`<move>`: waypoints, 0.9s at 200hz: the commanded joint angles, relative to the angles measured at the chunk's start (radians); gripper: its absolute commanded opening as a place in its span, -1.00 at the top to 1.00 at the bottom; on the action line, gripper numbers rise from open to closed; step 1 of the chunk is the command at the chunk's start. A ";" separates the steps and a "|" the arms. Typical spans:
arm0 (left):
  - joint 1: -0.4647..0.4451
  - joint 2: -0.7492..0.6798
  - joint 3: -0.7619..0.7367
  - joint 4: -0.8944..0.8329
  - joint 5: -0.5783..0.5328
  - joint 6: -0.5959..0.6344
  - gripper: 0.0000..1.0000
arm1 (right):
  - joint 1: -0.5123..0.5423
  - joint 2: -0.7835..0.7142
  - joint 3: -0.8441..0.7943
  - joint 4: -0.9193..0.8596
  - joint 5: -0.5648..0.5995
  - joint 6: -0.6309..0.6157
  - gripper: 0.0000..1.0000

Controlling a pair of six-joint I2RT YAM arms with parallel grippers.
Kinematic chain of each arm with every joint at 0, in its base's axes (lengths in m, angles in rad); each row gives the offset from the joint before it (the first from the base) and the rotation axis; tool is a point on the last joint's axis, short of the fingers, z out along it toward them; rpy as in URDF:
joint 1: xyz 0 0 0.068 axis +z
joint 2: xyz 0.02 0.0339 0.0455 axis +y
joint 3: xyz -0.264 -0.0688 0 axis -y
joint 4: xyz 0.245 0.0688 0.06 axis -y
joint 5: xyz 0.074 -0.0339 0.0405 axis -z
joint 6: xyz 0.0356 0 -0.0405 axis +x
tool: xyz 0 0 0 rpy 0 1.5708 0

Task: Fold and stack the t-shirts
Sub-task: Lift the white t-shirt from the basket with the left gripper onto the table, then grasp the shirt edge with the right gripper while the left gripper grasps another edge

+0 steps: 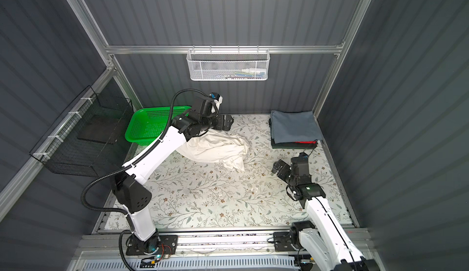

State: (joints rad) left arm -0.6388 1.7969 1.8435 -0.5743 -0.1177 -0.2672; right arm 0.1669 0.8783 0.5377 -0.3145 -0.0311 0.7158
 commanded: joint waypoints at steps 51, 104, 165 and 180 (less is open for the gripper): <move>0.007 -0.397 -0.415 0.071 -0.382 -0.176 -1.00 | 0.245 0.418 0.150 0.195 -0.070 0.051 -0.98; 0.075 -0.547 -0.566 -0.012 -0.424 -0.211 -1.00 | 0.321 0.809 0.398 0.176 -0.129 0.012 -0.48; 0.178 -0.539 -0.666 -0.003 -0.352 -0.225 -0.99 | 0.324 0.859 0.410 0.177 -0.071 0.000 0.70; 0.187 -0.508 -0.668 -0.001 -0.334 -0.229 -1.00 | 0.315 0.827 0.417 0.130 -0.047 -0.017 1.00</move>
State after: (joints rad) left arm -0.4648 1.2438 1.1904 -0.5640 -0.4896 -0.4782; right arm 0.4915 1.7481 0.9390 -0.1085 -0.1352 0.7315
